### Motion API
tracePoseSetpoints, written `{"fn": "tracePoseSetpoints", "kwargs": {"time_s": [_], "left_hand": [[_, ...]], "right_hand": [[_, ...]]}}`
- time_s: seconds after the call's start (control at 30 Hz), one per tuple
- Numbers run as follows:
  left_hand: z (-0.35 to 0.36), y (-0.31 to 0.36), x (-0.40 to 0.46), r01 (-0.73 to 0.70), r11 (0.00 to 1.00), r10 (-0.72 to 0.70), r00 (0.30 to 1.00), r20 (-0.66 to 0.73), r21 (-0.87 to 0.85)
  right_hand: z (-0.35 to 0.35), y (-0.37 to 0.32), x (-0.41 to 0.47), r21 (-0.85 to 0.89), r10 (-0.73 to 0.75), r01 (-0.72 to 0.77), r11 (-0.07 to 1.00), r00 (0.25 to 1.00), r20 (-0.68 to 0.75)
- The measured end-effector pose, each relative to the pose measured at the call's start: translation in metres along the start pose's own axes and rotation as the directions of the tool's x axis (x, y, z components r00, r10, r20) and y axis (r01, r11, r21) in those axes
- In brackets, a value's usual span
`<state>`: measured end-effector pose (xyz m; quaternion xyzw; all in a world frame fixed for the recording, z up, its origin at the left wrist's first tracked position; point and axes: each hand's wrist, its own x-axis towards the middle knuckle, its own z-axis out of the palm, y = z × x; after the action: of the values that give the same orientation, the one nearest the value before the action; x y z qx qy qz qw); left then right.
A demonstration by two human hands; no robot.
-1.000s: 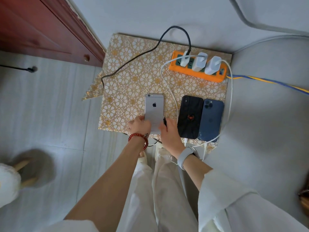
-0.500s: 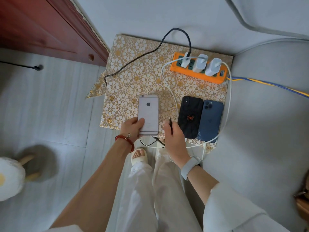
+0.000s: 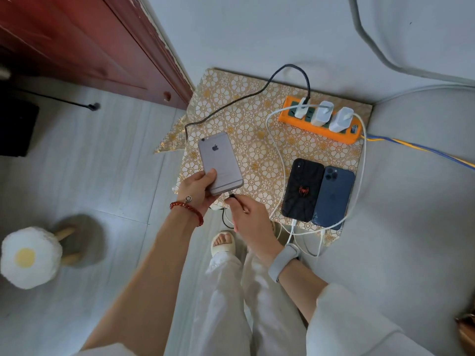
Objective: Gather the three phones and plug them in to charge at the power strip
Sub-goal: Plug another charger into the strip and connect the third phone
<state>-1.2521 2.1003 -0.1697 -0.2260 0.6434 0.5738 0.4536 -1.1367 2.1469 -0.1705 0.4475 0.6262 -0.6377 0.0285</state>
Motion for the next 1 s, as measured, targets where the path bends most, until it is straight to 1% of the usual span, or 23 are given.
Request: {"fn": "tracePoseSetpoints", "kwargs": {"time_s": [0.2, 0.3, 0.43, 0.67, 0.83, 1.0], "left_hand": [[0.0, 0.002, -0.01, -0.027, 0.998, 0.026, 1.0, -0.014, -0.058], [0.002, -0.001, -0.011, -0.035, 0.997, 0.033, 0.999, -0.018, -0.066], [0.003, -0.007, -0.009, -0.025, 0.996, 0.024, 1.0, -0.02, -0.084], [-0.001, -0.019, -0.004, -0.032, 0.999, 0.031, 0.999, 0.022, 0.042], [-0.001, -0.022, 0.0, 0.003, 0.998, -0.009, 0.996, 0.087, 0.062], [-0.004, -0.027, 0.005, 0.02, 0.985, -0.038, 0.994, 0.101, 0.173]], "right_hand": [[-0.006, -0.009, -0.006, 0.094, 0.048, -0.052, 0.994, 0.998, 0.042], [-0.008, -0.01, -0.008, 0.087, 0.052, -0.057, 0.995, 0.997, 0.058], [-0.009, -0.006, -0.007, 0.096, 0.07, -0.074, 0.993, 0.997, 0.038], [-0.007, -0.004, -0.011, 0.168, 0.204, -0.203, 0.965, 0.979, 0.012], [0.0, -0.002, -0.015, 0.187, 0.291, -0.284, 0.94, 0.957, -0.007], [0.008, 0.008, -0.016, 0.226, 0.362, -0.349, 0.91, 0.932, -0.019]]}}
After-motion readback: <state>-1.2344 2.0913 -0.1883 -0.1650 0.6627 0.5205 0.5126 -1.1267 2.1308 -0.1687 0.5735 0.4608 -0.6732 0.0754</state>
